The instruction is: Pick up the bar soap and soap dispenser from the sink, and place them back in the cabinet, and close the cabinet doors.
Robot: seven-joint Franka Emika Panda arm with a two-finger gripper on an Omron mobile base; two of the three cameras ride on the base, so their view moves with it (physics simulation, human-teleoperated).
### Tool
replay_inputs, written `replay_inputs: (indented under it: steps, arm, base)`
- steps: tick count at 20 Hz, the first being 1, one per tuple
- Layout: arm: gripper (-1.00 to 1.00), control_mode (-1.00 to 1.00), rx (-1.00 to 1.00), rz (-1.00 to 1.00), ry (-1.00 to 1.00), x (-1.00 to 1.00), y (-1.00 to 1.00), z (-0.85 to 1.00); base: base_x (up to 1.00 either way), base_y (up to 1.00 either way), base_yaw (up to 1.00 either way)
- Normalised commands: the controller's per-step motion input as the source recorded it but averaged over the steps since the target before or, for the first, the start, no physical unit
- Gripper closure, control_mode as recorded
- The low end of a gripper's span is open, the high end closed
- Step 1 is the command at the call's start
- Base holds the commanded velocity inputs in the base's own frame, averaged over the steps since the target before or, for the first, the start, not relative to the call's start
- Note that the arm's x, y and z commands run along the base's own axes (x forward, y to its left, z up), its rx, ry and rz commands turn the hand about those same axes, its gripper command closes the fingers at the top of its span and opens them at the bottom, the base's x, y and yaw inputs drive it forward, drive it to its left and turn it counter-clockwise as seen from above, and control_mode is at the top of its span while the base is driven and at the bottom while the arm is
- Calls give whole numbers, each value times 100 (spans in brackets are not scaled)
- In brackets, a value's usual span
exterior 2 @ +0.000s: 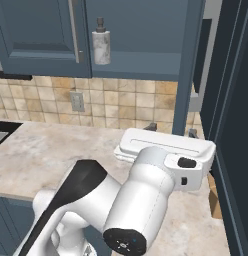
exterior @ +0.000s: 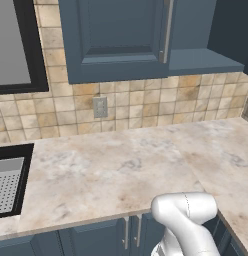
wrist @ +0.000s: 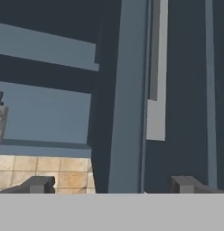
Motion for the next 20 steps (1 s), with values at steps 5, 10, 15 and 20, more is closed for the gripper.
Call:
replay_inputs:
  steps: [5, 10, 15, 20]
  arm:
    - [-100, -100, 0, 0, 0, 1, -18, -6]
    - [-100, -100, 0, 7, 0, 14, -15, -8]
    - [-100, -100, 0, 7, 0, 21, -10, -9]
    - [-100, -100, 0, 2, 1, 25, 0, -7]
  base:
    - [0, 0, 0]
    - [0, 0, 0]
    - [0, 0, 0]
    - [0, 0, 0]
